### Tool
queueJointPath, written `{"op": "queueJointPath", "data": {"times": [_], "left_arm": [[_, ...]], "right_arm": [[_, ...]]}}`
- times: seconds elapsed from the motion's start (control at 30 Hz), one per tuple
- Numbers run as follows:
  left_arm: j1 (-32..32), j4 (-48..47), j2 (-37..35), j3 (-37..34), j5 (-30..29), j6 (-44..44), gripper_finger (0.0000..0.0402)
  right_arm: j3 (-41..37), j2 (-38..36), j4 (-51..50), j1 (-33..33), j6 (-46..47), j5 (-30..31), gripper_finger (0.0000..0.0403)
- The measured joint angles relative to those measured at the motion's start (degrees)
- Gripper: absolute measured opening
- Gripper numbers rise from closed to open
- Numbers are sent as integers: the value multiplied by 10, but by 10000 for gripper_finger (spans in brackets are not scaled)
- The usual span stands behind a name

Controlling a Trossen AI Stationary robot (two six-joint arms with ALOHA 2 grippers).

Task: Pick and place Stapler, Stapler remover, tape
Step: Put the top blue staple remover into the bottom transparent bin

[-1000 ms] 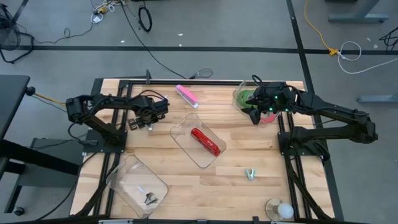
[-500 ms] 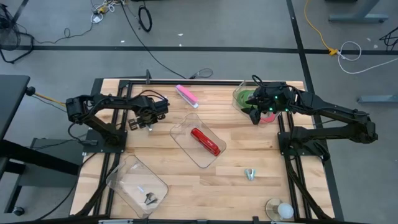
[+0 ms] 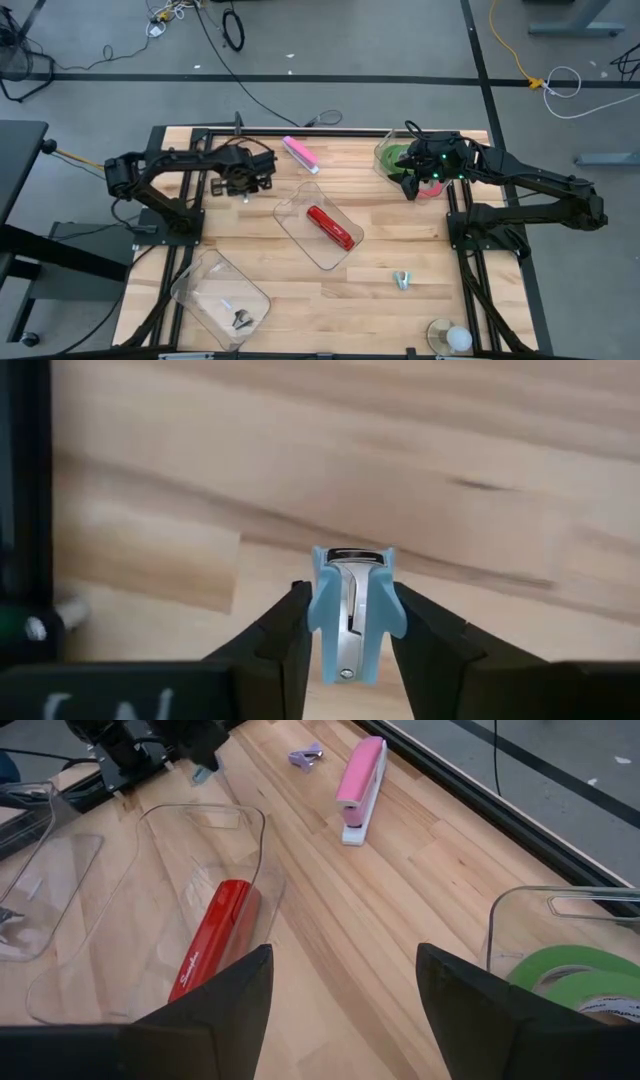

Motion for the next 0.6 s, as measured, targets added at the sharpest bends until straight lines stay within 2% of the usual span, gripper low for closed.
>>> {"op": "queueJointPath", "data": {"times": [0.27,0.6], "left_arm": [[-1,-34,0,130,-13,128,127],[-42,-34,0,311,-23,313,129]], "right_arm": [[0,0,0,0,0,0,245],[0,0,0,0,0,0,245]]}}
